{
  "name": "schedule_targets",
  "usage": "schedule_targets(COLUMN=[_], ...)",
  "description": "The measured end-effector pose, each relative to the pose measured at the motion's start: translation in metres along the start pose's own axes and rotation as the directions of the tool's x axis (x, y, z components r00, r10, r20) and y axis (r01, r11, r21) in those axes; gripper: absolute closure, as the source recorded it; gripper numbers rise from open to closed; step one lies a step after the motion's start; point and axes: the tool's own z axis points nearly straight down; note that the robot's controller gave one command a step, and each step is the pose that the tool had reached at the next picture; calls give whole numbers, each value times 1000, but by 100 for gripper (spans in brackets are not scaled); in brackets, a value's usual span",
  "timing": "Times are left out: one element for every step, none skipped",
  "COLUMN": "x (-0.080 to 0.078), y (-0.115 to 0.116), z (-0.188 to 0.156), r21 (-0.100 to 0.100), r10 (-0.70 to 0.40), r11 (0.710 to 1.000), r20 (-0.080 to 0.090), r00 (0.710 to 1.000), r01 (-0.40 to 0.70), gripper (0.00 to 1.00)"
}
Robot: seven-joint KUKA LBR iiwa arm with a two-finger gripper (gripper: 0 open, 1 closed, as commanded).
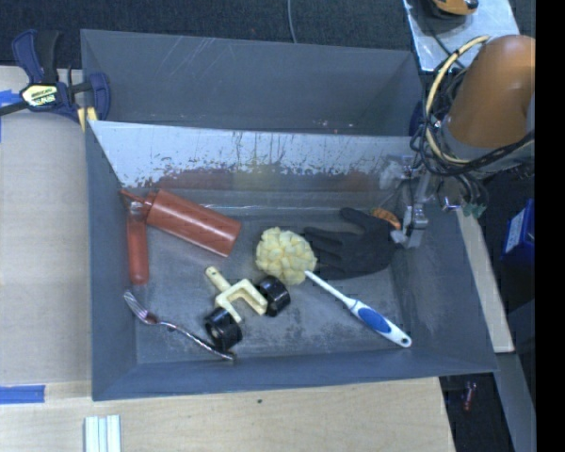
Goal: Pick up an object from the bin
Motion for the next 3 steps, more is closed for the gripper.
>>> schedule_targets(x=[35,86,86], y=[30,35,35], z=[73,78,78], r21=[1,7,7], r10=[17,-126,-126], r11=[1000,992,992], r20=[6,17,17], r00=[1000,992,992], r01=[-17,126,126], gripper=[0,100,100])
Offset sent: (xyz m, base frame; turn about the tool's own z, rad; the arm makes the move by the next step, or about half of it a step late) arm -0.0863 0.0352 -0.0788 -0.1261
